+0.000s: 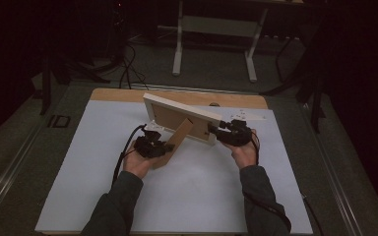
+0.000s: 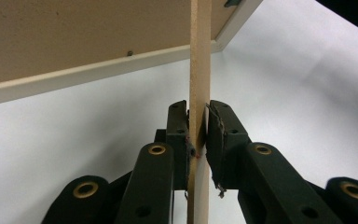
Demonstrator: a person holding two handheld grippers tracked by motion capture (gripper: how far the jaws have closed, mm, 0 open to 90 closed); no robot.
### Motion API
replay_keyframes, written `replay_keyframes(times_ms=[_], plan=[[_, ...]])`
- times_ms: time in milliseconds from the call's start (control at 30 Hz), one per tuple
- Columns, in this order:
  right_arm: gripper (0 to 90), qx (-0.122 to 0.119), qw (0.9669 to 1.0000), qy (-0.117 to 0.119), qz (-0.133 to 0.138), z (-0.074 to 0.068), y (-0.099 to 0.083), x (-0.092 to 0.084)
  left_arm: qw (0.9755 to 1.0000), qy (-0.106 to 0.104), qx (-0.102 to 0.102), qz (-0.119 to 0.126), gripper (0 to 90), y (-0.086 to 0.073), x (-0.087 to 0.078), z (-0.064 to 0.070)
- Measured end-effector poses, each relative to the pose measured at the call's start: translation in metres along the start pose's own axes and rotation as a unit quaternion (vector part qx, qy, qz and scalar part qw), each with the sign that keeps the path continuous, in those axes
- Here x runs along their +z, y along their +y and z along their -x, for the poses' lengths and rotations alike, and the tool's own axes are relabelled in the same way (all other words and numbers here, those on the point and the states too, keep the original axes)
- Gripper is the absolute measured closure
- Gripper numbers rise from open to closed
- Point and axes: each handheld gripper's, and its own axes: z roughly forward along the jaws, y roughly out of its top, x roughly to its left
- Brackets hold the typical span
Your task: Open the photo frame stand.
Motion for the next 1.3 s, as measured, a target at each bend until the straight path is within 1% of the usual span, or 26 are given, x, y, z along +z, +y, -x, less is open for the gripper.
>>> replay_keyframes(times_ms=[100,200,267,367,433,567,700,800,900,1100,1300], plan=[[54.6,-0.002,1.0,0.005,0.0,-0.001,-0.001,-0.001,0.9999,0.001,0.01,-0.008,79.5,-0.001,0.0,0.001],[54.8,-0.01,0.9999,0.008,0.0,-0.003,-0.003,-0.002,0.9991,0.012,0.038,-0.016,76.9,-0.002,0.0,0.004],[54.9,-0.012,0.9999,0.011,-0.001,-0.003,-0.003,-0.003,0.9987,0.014,0.045,-0.017,73.4,-0.002,-0.001,0.006],[55.1,-0.015,0.9998,0.013,-0.004,-0.003,-0.003,-0.005,0.999,0.01,0.042,-0.007,71.4,-0.002,-0.003,0.005],[55.1,-0.018,0.9997,0.014,-0.007,-0.004,-0.004,-0.005,0.9992,0.011,0.039,-0.003,71.2,-0.002,-0.004,0.005],[54.3,-0.025,0.9994,0.02,-0.012,-0.007,-0.006,-0.006,0.9993,0.006,0.036,0.006,71.2,-0.001,-0.007,0.004],[53.7,-0.028,0.9992,0.023,-0.013,-0.008,-0.009,-0.007,0.9991,0.005,0.043,0.002,73.5,-0.001,-0.008,0.005],[53.5,-0.029,0.9992,0.023,-0.012,-0.009,-0.01,-0.008,0.9991,0.0,0.042,0.002,75.6,-0.001,-0.008,0.006],[53.3,-0.029,0.9993,0.022,-0.011,-0.009,-0.011,-0.009,0.999,-0.007,0.044,-0.001,75.6,-0.001,-0.007,0.007],[53.0,-0.036,0.9991,0.021,-0.013,-0.011,-0.012,-0.01,0.9989,-0.009,0.047,-0.004,75.6,-0.003,-0.006,0.006],[52.7,-0.039,0.9989,0.023,-0.012,-0.012,-0.013,-0.01,0.999,-0.008,0.045,-0.006,75.0,-0.004,-0.006,0.005]])
